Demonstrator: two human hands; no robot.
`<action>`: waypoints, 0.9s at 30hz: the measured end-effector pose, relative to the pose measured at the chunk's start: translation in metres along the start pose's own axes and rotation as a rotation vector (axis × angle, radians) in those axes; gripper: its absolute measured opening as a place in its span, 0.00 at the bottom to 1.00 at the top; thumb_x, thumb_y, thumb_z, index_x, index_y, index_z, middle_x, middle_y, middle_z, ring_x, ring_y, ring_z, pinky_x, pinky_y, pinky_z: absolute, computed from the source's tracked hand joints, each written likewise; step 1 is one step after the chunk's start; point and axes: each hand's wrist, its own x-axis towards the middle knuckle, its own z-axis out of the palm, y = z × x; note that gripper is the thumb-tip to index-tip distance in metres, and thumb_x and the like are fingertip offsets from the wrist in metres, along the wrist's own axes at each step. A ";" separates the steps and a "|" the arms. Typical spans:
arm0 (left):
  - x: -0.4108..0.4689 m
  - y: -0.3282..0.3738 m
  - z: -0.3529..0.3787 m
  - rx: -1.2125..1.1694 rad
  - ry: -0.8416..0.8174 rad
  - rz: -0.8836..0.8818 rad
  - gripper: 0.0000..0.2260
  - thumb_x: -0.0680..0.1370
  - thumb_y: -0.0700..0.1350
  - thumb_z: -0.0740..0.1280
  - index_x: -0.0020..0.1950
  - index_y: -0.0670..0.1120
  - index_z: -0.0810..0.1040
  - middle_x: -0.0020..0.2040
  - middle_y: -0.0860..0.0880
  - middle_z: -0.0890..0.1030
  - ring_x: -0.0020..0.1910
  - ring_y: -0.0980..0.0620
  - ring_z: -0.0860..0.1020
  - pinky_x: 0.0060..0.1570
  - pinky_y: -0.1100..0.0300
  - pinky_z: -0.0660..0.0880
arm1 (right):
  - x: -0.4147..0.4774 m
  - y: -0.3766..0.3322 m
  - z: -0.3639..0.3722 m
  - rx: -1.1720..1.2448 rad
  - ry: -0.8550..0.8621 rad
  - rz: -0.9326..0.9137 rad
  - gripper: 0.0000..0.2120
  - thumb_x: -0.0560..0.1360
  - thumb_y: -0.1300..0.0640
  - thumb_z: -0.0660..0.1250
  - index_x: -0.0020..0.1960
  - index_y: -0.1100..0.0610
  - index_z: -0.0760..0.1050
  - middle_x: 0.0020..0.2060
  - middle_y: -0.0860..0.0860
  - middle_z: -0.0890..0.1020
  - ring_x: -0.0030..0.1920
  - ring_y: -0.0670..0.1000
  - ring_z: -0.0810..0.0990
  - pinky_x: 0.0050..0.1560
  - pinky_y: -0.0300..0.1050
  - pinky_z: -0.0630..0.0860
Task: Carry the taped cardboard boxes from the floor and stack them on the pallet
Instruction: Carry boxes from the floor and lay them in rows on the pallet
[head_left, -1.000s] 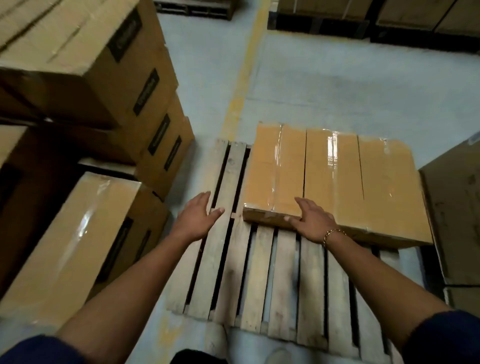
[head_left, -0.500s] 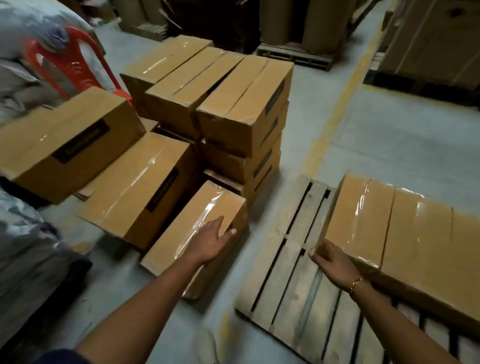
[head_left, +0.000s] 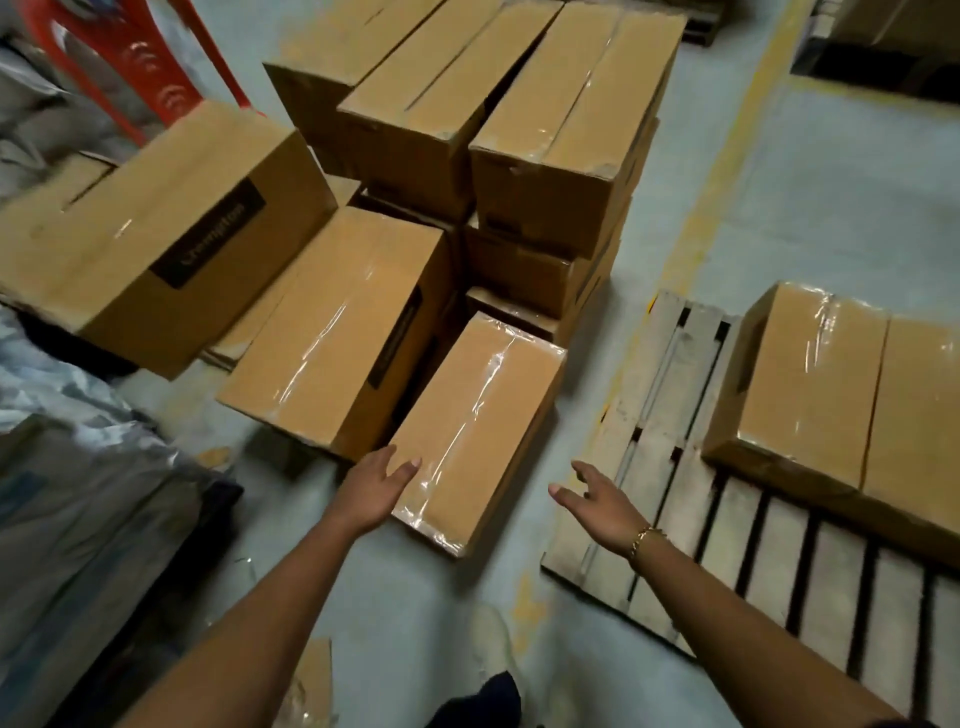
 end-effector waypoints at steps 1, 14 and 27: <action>0.005 -0.010 0.001 -0.010 0.000 -0.001 0.33 0.82 0.63 0.60 0.81 0.46 0.62 0.80 0.44 0.64 0.77 0.43 0.64 0.75 0.46 0.62 | 0.006 -0.001 0.012 0.016 -0.015 0.006 0.38 0.78 0.35 0.63 0.81 0.49 0.56 0.79 0.51 0.61 0.77 0.56 0.64 0.74 0.55 0.64; 0.203 -0.106 0.031 -0.024 -0.184 -0.078 0.33 0.81 0.63 0.62 0.81 0.46 0.63 0.80 0.44 0.64 0.77 0.42 0.64 0.74 0.47 0.62 | 0.164 0.021 0.162 0.393 0.126 0.334 0.35 0.80 0.39 0.64 0.80 0.54 0.59 0.78 0.53 0.64 0.75 0.55 0.66 0.74 0.55 0.65; 0.354 -0.167 0.109 -0.150 -0.162 -0.196 0.28 0.80 0.54 0.70 0.76 0.47 0.65 0.71 0.45 0.74 0.70 0.41 0.73 0.69 0.43 0.70 | 0.283 0.081 0.250 0.704 0.184 0.440 0.19 0.79 0.51 0.70 0.68 0.50 0.70 0.53 0.45 0.80 0.49 0.43 0.79 0.42 0.31 0.76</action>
